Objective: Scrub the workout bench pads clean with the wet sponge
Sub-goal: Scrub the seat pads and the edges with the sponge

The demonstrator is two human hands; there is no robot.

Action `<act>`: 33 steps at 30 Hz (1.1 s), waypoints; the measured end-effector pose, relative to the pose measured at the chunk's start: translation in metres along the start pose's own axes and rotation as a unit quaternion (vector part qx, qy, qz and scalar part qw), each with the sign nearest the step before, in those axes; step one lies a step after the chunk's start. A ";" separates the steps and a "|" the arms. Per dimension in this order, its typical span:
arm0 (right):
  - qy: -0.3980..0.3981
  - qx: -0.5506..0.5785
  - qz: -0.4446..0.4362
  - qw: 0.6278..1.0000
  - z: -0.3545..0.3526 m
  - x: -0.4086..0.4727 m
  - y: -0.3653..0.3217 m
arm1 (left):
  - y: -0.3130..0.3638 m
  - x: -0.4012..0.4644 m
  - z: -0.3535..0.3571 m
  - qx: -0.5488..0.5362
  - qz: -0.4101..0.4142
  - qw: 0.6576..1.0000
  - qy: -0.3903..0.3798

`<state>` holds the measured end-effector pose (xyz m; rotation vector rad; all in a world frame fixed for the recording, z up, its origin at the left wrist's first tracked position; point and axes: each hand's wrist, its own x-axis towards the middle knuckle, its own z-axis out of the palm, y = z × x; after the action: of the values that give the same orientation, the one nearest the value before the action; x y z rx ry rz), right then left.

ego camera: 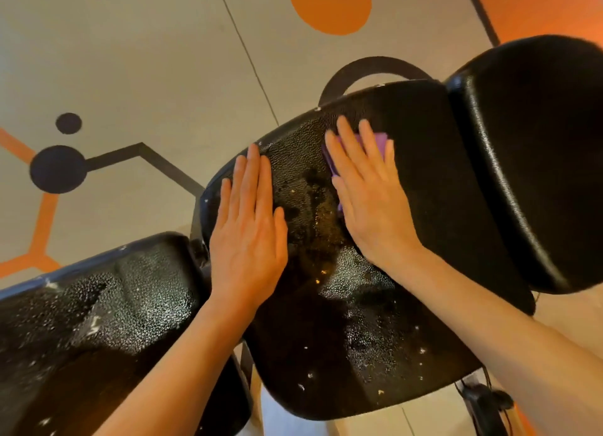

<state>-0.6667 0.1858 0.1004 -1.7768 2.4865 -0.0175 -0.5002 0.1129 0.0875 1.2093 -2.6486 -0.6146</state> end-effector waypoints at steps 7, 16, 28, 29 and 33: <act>-0.042 0.001 -0.044 0.998 0.000 -0.028 -0.013 | -0.037 -0.039 -0.028 0.027 -0.006 0.999 -0.041; -0.055 -0.102 -0.139 0.984 0.002 -0.033 -0.005 | -0.044 -0.046 -0.031 0.073 0.032 0.994 -0.079; -0.001 -0.044 0.011 0.999 -0.009 0.027 -0.001 | -0.046 -0.049 -0.029 0.060 0.043 0.995 -0.066; 0.017 -0.022 0.101 0.994 -0.013 0.030 0.009 | -0.046 -0.049 -0.029 0.062 0.043 0.995 -0.065; 0.069 -0.051 0.081 0.993 0.002 0.032 -0.065 | -0.046 -0.050 -0.028 0.075 0.041 0.994 -0.066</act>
<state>-0.6156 0.1348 0.1001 -1.6543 2.7697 -0.0029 -0.4274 0.1154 0.0935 1.1272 -2.8851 -0.5076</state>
